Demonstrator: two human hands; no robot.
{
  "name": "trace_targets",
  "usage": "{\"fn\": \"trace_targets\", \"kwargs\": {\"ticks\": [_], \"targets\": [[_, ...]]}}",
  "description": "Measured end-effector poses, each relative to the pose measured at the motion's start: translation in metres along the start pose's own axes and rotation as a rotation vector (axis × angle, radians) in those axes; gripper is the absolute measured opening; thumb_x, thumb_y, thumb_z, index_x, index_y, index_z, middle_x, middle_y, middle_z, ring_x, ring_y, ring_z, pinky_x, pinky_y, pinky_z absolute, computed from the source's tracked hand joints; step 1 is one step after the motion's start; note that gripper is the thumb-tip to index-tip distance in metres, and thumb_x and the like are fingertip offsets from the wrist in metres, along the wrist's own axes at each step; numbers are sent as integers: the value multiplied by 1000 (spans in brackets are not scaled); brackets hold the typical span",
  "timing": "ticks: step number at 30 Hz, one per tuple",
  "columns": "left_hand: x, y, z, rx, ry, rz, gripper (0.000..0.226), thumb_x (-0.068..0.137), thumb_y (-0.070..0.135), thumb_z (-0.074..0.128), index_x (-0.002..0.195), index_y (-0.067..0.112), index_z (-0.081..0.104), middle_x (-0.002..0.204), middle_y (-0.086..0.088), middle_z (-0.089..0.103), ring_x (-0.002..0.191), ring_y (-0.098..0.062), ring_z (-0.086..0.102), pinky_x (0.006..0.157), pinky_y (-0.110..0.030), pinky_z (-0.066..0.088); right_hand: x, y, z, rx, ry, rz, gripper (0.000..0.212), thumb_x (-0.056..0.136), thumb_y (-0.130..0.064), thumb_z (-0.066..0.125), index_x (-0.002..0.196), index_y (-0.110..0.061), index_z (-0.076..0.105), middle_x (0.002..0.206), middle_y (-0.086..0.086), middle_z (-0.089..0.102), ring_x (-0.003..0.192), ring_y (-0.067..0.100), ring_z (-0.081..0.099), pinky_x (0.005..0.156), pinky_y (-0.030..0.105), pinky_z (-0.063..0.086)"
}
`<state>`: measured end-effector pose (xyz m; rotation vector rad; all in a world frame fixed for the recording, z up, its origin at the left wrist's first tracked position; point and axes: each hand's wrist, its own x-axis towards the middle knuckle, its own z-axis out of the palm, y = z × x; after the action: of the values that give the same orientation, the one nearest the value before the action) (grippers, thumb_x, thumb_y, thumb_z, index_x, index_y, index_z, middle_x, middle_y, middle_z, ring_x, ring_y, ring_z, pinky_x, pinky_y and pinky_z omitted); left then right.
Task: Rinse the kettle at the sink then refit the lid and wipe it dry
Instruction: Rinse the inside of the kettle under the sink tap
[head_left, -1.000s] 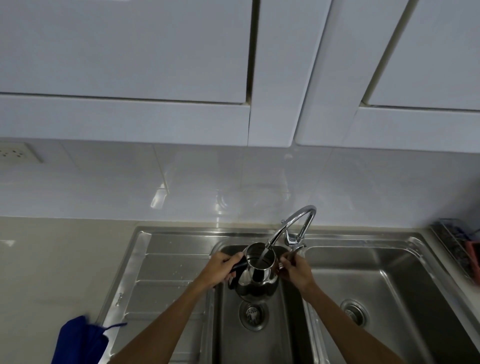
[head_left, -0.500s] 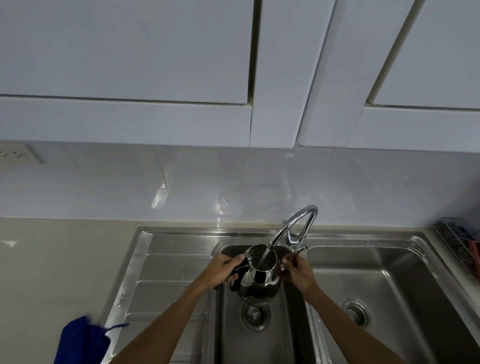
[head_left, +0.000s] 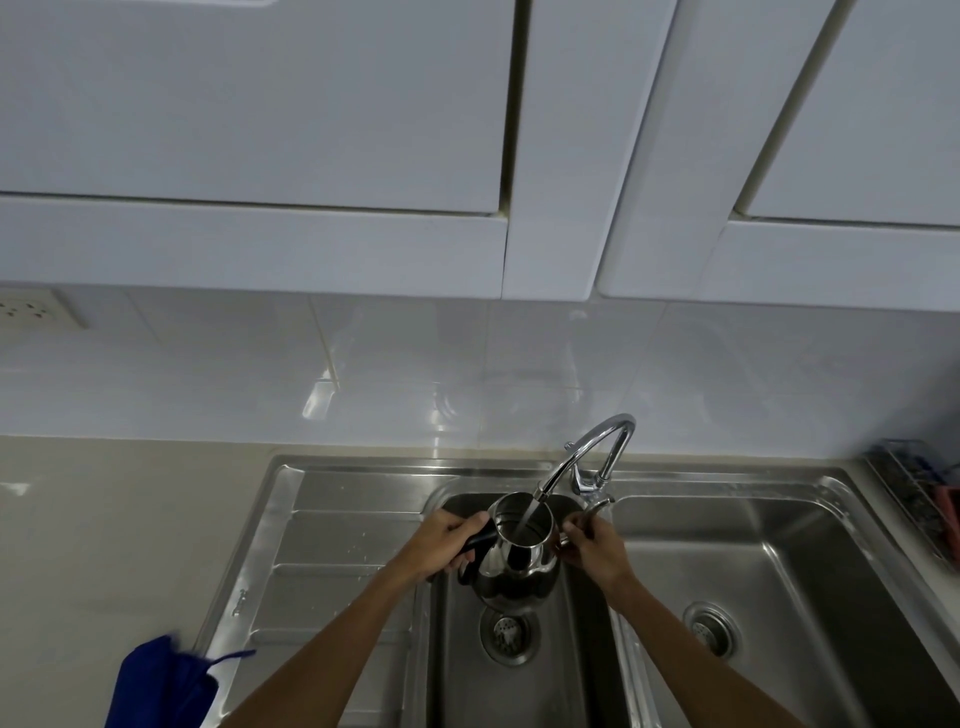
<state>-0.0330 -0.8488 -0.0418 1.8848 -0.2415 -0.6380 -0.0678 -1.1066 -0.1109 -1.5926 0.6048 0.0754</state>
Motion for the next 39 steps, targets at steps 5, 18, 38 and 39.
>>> {"fn": "trace_targets", "kwargs": {"ticks": [5, 18, 38, 39], "targets": [[0, 1, 0, 3, 4, 0, 52, 105, 34, 48, 59, 15, 63, 38, 6, 57, 32, -1, 45, 50, -21, 38, -3, -2, 0, 35, -8, 18, 7, 96, 2, 57, 91, -2, 59, 87, 16, 62, 76, 22, 68, 58, 26, 59], [-5, 8, 1, 14, 2, -15, 51, 105, 33, 48, 60, 16, 62, 37, 7, 56, 32, 0, 46, 48, -18, 38, 17, 26, -11, -175, 17, -30, 18, 91, -13, 67, 82, -28, 69, 86, 8, 72, 89, 33, 71, 86, 60, 57], [-5, 2, -1, 38, -14, -2, 50, 105, 36, 47, 61, 19, 63, 39, 8, 58, 33, 1, 48, 48, -18, 40, 18, 25, -7, -207, 27, -37, 18, 91, -12, 66, 81, -27, 69, 85, 6, 71, 88, 33, 69, 87, 59, 56], [-4, 1, -1, 37, -11, -3, 50, 105, 36, 47, 60, 19, 63, 39, 8, 58, 33, 1, 48, 48, -19, 40, 19, 27, -7, -183, 37, -33, 20, 91, -8, 66, 81, -26, 69, 83, 6, 70, 86, 33, 68, 87, 61, 56]]}}
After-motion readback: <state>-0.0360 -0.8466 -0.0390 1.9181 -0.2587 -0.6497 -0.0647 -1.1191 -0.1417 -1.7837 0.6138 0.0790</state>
